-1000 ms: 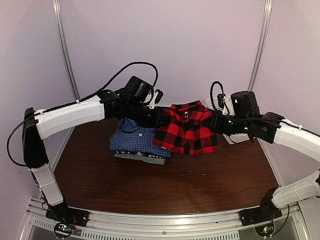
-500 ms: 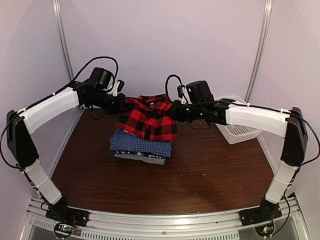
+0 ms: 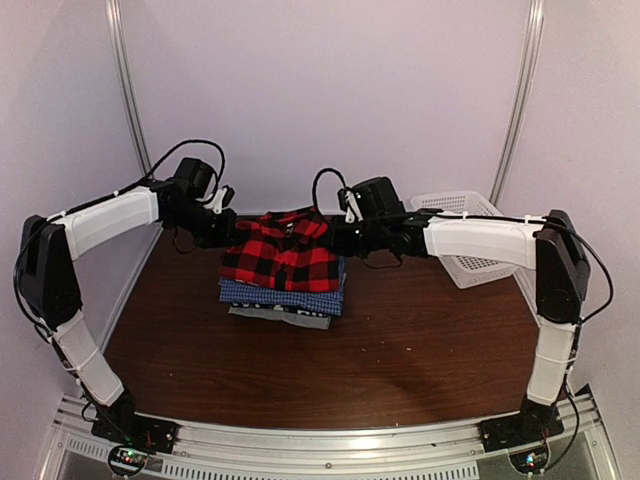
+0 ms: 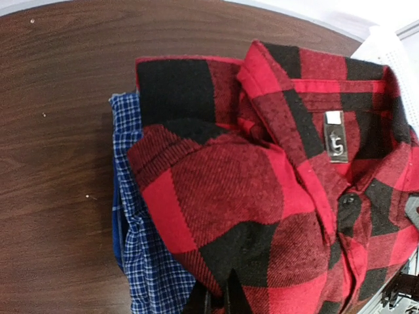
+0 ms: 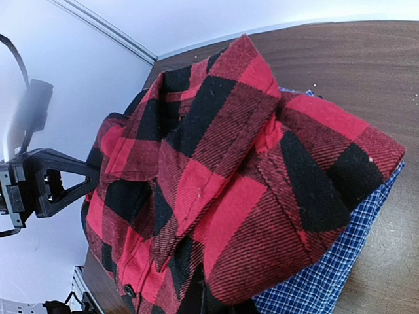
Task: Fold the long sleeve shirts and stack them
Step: Place the square-folded shirt on the square-folded shirt.
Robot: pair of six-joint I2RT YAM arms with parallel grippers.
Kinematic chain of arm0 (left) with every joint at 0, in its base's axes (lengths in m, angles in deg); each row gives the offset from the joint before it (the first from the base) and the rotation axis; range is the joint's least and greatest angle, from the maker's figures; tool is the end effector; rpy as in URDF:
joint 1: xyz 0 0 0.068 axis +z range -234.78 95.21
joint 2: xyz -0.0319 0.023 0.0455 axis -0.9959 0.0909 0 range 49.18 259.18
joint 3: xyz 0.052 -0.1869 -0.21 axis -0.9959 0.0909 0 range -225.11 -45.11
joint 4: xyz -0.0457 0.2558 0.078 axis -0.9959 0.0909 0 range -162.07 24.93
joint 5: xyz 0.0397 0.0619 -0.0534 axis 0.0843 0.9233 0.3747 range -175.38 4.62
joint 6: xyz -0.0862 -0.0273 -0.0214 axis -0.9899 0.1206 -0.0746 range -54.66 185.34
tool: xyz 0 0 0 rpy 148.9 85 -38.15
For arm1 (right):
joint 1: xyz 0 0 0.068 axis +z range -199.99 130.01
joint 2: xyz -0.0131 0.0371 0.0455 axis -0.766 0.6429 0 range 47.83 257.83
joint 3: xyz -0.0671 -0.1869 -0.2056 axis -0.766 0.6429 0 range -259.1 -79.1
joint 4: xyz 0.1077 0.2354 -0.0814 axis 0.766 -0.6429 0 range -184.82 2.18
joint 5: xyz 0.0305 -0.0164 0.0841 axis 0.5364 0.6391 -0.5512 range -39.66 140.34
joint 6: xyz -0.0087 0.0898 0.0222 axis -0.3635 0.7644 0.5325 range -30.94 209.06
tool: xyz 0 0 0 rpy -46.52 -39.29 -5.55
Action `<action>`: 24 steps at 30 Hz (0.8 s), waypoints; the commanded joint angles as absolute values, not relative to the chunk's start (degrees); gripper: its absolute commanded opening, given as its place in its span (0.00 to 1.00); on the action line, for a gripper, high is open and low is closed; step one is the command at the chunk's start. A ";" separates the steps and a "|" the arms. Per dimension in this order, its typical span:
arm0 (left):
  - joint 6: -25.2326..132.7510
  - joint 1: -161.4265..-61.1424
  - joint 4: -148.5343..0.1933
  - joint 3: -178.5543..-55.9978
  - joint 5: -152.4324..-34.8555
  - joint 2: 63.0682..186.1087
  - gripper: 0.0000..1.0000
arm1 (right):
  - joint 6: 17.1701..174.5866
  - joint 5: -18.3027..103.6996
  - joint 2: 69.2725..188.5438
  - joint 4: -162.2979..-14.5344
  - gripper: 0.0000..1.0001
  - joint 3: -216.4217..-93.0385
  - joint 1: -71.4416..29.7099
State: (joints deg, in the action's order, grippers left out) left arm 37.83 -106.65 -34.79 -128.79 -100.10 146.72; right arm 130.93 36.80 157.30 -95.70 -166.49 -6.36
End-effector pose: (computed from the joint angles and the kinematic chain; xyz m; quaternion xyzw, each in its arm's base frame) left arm 0.3782 -0.1747 0.2651 -0.0035 0.9362 -0.2476 0.2493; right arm 0.3530 0.3637 0.2570 -0.0722 0.8588 0.4121 0.2955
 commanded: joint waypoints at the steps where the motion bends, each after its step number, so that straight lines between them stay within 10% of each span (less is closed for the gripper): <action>1: 39.61 -104.58 -38.33 -126.28 -98.30 149.09 0.00 | 131.80 36.04 158.85 -92.04 0.00 -162.99 -7.11; 15: 39.97 -103.69 -39.00 -123.96 -91.82 150.52 0.17 | 129.28 41.23 154.65 -94.58 0.41 -156.69 -8.61; 24: 40.72 -103.68 -35.63 -127.12 -84.30 147.88 0.38 | 125.74 48.80 149.97 -101.38 0.45 -160.16 -6.44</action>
